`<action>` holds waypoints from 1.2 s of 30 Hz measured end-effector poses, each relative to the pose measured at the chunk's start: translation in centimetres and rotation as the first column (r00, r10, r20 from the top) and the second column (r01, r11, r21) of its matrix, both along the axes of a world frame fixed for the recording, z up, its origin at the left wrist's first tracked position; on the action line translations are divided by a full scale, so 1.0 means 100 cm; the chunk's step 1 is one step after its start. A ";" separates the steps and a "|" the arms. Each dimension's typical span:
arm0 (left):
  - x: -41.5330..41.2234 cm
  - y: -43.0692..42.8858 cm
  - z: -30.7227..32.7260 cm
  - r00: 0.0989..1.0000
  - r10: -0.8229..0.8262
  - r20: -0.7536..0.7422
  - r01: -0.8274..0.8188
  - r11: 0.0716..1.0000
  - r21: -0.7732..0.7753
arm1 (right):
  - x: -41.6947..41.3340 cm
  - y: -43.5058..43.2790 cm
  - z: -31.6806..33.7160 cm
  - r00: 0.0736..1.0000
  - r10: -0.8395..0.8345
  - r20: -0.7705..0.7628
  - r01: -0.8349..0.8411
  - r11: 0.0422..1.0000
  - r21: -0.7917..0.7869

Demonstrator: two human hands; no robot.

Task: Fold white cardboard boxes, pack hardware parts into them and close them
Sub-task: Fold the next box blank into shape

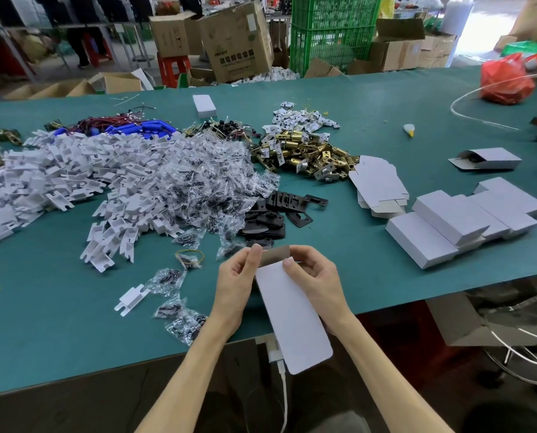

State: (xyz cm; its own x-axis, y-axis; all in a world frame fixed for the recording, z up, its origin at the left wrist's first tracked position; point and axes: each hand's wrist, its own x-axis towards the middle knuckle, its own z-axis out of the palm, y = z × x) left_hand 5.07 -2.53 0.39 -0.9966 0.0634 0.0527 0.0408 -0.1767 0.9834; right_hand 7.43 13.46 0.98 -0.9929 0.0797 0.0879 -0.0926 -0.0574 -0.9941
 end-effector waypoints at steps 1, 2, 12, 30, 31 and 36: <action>0.000 0.000 0.001 1.000 0.003 0.006 -0.003 1.000 0.001 | 0.000 0.000 -0.001 1.000 0.002 -0.003 -0.002 1.000 0.018; 0.000 0.001 0.001 1.000 0.005 0.004 -0.005 1.000 0.002 | -0.001 0.000 -0.001 1.000 0.004 -0.006 -0.004 1.000 0.029; -0.002 -0.003 -0.003 0.996 -0.072 -0.059 0.063 0.988 -0.138 | -0.001 0.002 -0.004 0.999 0.000 -0.033 0.003 0.997 0.079; -0.003 -0.004 -0.003 0.996 -0.083 0.032 0.085 0.992 -0.093 | 0.000 0.004 -0.002 0.997 0.075 -0.002 -0.075 0.997 0.017; -0.003 -0.005 -0.003 0.996 -0.079 0.039 0.082 0.993 -0.090 | 0.000 0.005 -0.003 0.997 0.078 -0.001 -0.078 0.997 0.014; -0.004 -0.006 -0.003 0.996 -0.067 0.063 0.073 0.993 -0.091 | 0.000 0.005 -0.003 0.996 0.088 0.014 -0.088 0.996 0.000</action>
State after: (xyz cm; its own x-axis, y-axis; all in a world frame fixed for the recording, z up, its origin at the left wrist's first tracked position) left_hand 4.65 -3.14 0.06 -0.9908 0.1346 -0.0164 -0.0281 -0.0850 0.9960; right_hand 7.45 13.96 0.72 -0.9972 -0.0077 0.0745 -0.0738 -0.0638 -0.9952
